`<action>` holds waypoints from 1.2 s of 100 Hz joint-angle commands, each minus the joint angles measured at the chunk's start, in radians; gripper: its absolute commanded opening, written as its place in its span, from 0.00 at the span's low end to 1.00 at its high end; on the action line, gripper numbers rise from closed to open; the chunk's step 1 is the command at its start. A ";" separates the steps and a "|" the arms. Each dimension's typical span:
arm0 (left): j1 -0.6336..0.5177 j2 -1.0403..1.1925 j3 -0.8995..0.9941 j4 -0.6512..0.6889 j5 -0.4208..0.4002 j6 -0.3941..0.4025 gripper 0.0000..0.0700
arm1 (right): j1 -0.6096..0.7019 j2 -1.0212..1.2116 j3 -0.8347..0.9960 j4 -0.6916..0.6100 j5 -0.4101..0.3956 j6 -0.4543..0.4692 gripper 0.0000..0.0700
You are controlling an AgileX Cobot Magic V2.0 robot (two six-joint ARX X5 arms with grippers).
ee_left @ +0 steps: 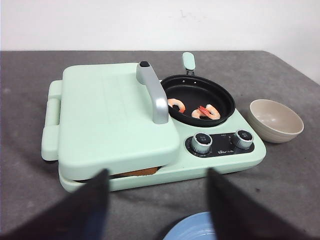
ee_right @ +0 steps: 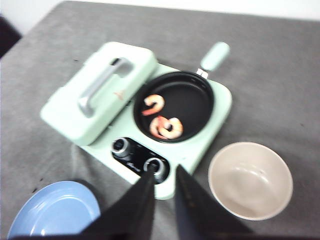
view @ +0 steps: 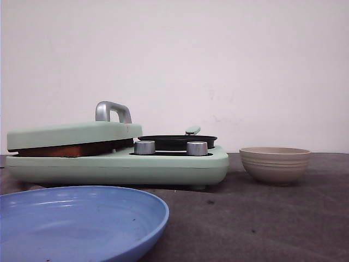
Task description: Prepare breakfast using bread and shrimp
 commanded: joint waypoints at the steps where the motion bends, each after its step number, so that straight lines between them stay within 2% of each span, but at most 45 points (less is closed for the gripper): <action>1: -0.003 0.002 0.003 0.011 -0.004 -0.020 0.02 | 0.023 -0.030 -0.019 0.026 -0.005 -0.007 0.00; 19: -0.003 0.002 0.003 0.029 -0.004 -0.039 0.00 | 0.091 -0.150 -0.158 0.100 0.000 -0.005 0.00; 35: -0.003 0.002 0.003 0.062 -0.004 -0.081 0.00 | 0.161 -0.264 -0.358 0.277 0.007 0.068 0.00; 44: -0.003 -0.006 0.003 0.076 -0.004 -0.094 0.00 | 0.209 -0.332 -0.473 0.385 0.053 0.082 0.00; 65: -0.003 -0.073 -0.001 0.079 -0.004 -0.092 0.00 | 0.333 -0.488 -0.686 0.539 0.158 0.089 0.00; 88: -0.004 -0.234 -0.093 0.121 -0.004 -0.150 0.00 | 0.404 -0.653 -0.877 0.610 0.268 0.117 0.00; 109: -0.003 -0.365 -0.209 0.086 -0.004 -0.155 0.00 | 0.409 -0.784 -1.011 0.616 0.302 0.126 0.00; 120: -0.005 -0.363 -0.261 0.100 -0.005 -0.164 0.00 | 0.409 -0.848 -1.054 0.610 0.328 0.124 0.00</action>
